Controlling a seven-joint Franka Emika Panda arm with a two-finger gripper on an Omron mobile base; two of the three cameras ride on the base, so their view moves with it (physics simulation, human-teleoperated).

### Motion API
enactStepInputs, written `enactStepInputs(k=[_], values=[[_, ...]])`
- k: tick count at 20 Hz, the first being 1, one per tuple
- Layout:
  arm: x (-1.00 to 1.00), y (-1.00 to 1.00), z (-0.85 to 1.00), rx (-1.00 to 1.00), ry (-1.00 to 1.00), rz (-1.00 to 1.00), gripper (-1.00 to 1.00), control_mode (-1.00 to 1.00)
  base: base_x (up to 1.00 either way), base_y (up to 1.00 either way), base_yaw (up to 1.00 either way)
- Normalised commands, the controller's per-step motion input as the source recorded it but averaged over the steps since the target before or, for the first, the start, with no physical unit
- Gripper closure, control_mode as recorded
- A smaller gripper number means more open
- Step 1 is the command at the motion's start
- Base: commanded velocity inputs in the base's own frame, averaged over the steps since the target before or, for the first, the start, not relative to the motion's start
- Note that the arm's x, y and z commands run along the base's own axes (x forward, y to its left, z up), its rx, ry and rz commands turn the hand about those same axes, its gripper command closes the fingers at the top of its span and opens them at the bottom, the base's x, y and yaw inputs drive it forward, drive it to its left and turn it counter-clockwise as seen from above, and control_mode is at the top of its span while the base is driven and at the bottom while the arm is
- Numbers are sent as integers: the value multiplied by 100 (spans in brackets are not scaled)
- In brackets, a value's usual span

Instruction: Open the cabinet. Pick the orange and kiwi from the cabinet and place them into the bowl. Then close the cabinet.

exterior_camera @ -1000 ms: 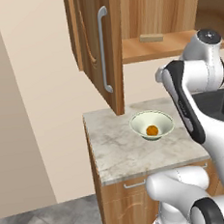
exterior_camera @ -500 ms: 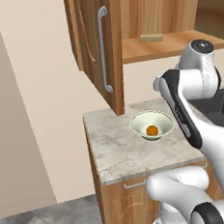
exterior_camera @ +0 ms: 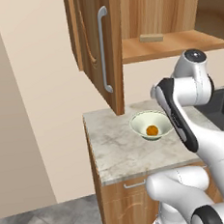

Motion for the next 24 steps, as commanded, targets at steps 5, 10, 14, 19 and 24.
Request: enactStepInputs(k=[5, 10, 14, 19, 24], values=[[20, 5, -29, 0, 0, 0, 100, -100, 0, 0, 0], [26, 0, -23, 0, 0, 0, 100, -100, 0, 0, 0], [28, 0, -20, 0, 1, 0, 100, -100, 0, 0, 0], [26, 0, -15, 0, 4, 0, 100, -100, 0, 0, 0], [25, 0, -20, 0, 0, 0, 100, -100, 0, 0, 0]])
